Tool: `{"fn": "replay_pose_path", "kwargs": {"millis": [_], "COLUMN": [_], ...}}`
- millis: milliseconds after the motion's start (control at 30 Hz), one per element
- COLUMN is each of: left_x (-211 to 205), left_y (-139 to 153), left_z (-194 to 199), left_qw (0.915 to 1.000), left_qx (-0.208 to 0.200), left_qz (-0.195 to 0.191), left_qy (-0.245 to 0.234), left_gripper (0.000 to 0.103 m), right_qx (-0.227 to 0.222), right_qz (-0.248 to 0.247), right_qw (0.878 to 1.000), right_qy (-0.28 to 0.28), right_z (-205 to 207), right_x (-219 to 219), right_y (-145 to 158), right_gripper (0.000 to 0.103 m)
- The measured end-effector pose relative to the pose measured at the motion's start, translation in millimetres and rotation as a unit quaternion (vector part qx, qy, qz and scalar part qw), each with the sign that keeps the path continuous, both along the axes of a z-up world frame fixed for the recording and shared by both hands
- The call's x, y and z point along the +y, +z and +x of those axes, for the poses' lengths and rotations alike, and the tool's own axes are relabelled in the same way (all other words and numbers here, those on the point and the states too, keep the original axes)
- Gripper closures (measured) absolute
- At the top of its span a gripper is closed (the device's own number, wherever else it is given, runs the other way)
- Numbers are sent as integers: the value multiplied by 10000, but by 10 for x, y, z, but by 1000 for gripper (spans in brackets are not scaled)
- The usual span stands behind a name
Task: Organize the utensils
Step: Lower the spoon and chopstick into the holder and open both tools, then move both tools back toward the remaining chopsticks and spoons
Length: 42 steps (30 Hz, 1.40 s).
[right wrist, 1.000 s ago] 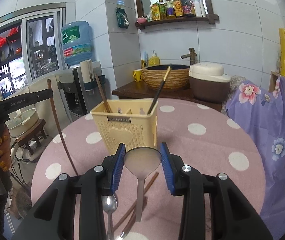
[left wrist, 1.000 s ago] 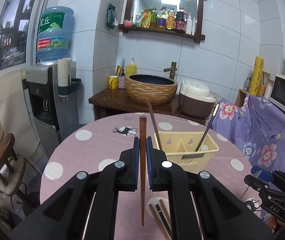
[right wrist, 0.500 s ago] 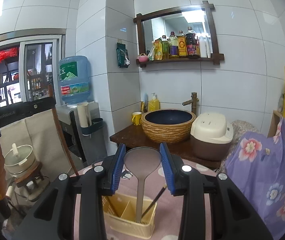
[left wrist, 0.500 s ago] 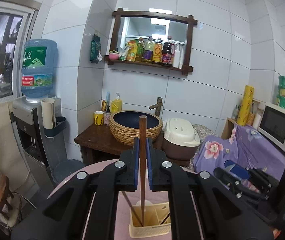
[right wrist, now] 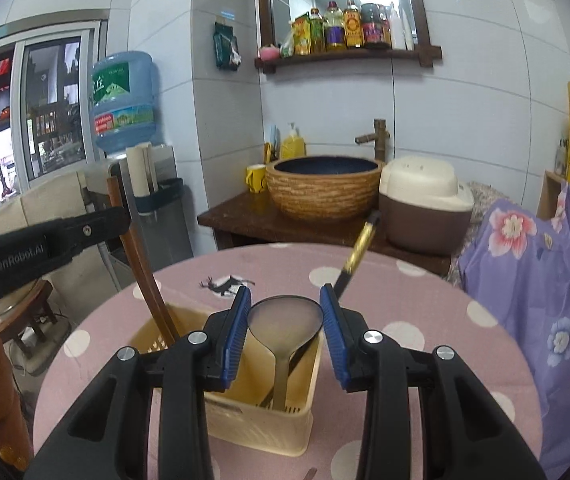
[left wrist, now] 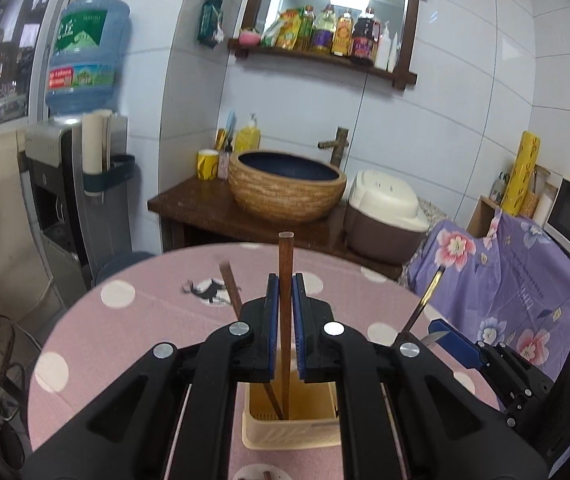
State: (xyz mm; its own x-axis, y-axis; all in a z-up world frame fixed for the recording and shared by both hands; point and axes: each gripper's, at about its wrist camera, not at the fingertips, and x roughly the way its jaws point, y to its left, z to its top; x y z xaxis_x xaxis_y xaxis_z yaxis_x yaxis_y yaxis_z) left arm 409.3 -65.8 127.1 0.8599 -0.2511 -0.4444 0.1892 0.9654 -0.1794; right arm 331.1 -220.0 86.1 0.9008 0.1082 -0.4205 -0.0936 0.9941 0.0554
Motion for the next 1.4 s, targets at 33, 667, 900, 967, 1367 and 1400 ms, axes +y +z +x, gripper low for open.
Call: {"fn": "replay_pose_path", "kwargs": {"millis": [33,667,900,967,1367,1400], "left_x": [-2,214,561,666,1019,1019], "left_y": [-64,-240,-598,-809,-1507,-1503], "left_z": [12,-430,-842,-936,-1211,-1212], "left_qw": [10000,9999,9993,9979,9888,9888], "left_qx": [59,-102,351,622,1429,1430], "left_qz": [-6,-74,-42,5,-59,-69], "left_qy": [-2,49,106,178,425,425], "left_gripper": [96,48,32,32,32,32], "right_qx": [32,-324,390,715,2024,2024], "right_qz": [-22,-271,-412,-446,-653,-679], "right_qw": [10000,9991,9935,9893,9615,9629], "right_qy": [6,103,983,1195,1738,1652], "right_z": [-1,-301,-696,-799,-1008,-1024], "right_x": [7,46,235,312,548,524], "right_y": [-43,-118,-428,-595,-1307,-1317], "right_gripper": [67,40,40,40,48,48]}}
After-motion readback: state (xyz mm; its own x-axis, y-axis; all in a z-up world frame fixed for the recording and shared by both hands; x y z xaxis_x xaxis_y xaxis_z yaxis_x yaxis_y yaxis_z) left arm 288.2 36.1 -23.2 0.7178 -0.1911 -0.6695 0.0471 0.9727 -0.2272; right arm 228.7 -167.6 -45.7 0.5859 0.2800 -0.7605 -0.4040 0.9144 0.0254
